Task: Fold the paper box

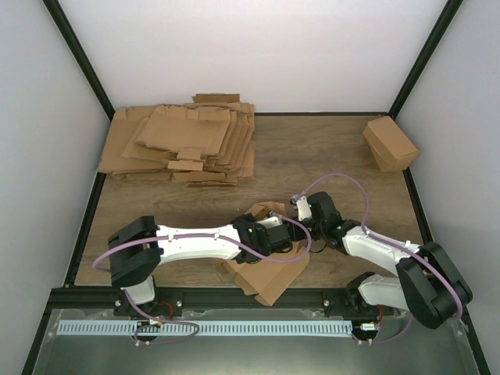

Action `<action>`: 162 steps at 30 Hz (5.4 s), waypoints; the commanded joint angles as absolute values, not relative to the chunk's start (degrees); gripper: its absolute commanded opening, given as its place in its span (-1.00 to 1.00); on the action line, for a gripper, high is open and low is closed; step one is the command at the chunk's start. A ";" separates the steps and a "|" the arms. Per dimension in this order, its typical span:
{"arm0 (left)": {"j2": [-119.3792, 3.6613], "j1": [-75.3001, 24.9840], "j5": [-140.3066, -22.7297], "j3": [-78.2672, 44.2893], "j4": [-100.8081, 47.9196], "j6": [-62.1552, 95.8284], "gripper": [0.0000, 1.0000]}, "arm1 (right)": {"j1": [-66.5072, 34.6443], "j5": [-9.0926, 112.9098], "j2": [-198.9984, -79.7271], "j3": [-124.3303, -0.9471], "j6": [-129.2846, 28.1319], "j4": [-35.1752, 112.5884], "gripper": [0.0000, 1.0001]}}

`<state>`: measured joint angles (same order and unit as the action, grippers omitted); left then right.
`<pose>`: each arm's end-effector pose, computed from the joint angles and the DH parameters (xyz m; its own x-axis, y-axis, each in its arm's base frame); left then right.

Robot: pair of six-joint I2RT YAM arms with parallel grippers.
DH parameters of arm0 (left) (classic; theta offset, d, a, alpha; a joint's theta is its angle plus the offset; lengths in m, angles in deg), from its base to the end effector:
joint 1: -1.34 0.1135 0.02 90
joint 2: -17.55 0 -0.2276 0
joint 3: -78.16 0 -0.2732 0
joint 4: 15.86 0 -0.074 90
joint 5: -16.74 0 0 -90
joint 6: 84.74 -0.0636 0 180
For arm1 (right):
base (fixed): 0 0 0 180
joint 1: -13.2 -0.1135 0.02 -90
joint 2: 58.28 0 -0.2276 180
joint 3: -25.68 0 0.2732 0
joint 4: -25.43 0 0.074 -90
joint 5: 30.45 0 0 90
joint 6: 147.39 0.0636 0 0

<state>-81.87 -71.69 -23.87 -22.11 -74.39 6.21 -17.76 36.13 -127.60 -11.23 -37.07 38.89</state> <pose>0.1448 -0.3092 0.1330 -0.2953 0.9306 -0.2164 0.5725 0.3537 0.7397 0.2120 0.1567 0.0850 -0.8235 -0.1225 -0.5539 -0.4515 0.7326 0.5093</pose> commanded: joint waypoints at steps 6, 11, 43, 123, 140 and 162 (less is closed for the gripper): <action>-81.23 -73.49 -20.65 -19.73 -72.36 1.77 -0.93 | -18.35 32.49 -127.09 -8.54 -34.15 33.99 -0.79; -81.66 -74.93 -19.93 -20.23 -70.49 -0.09 -0.93 | -19.42 31.82 -126.66 -8.24 -32.95 33.39 -0.78; -79.87 -76.97 -17.23 -27.61 -64.32 -1.75 -0.93 | -22.58 57.16 -102.53 -6.40 -20.03 51.85 0.43; -72.61 -68.46 -61.09 -17.55 -68.04 9.37 0.08 | -23.02 45.57 -108.55 -3.10 -35.98 27.58 -0.99; -61.25 -37.67 -105.58 -22.10 -58.02 23.68 0.62 | -23.03 47.05 -112.68 -1.50 -43.10 18.57 -0.99; -67.87 -29.60 -105.57 -33.30 -56.09 19.38 0.19 | -23.02 46.17 -124.68 -11.10 -47.38 15.06 -0.99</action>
